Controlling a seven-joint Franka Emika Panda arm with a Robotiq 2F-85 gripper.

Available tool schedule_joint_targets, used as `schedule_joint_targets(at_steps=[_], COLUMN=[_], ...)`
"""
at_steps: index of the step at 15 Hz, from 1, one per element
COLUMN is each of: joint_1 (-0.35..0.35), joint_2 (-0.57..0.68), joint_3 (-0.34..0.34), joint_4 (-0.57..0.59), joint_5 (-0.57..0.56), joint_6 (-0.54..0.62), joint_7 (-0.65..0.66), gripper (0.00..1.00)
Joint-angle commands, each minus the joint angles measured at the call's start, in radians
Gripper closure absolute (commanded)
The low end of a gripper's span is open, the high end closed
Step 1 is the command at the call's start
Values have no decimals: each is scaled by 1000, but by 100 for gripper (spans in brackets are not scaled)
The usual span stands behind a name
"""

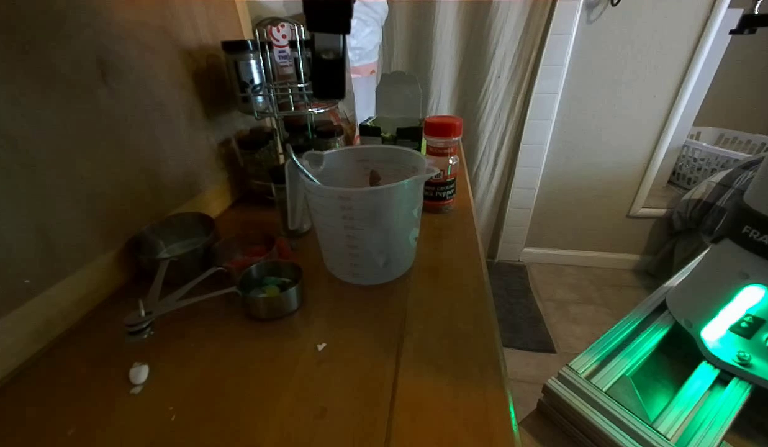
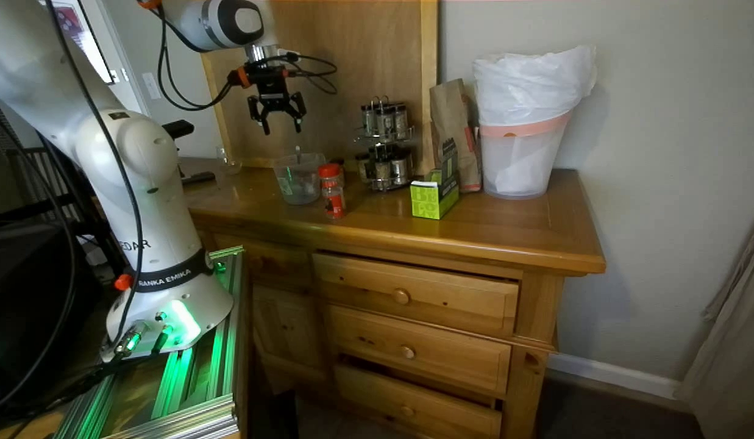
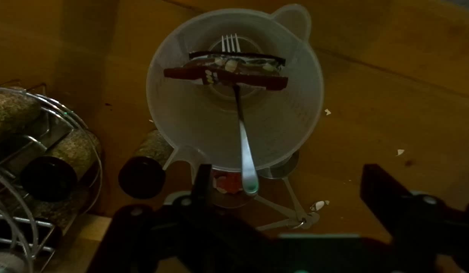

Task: Move the fork to the green box

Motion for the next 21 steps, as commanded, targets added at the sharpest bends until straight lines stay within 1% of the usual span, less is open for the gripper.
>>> schedule_joint_targets(at_steps=[1, 2, 3, 9, 10, 11, 12, 13, 14, 15, 16, 17, 18, 19, 20, 21], joint_1=[16, 16, 20, -7, -9, -12, -13, -13, -12, -12, -12, -12, -13, -16, -18, -20], joint_2=[8, 9, 35, 176, 194, 210, 224, 236, 245, 254, 260, 264, 264, 259, 254, 250], joint_3=[-17, -17, -18, 12, 10, 11, 10, 10, 11, 12, 13, 14, 15, 15, 14, 13], joint_4=[2, 3, 12, 57, 62, 68, 73, 79, 83, 89, 94, 97, 97, 95, 91, 88], joint_5=[-8, -8, -1, -85, -93, -105, -110, -112, -110, -110, -110, -109, -114, -121, -128, -133], joint_6=[-1, -1, 18, 109, 120, 130, 141, 147, 155, 157, 159, 155, 153, 150, 147, 143], joint_7=[6, 6, -13, 17, 15, 20, 18, 18, 14, 15, 14, 13, 17, 26, 33, 34], gripper=[0, 0, 0, 0, 1, 5, 3, 7, 6, 12, 13, 16, 25, 22, 28, 28])
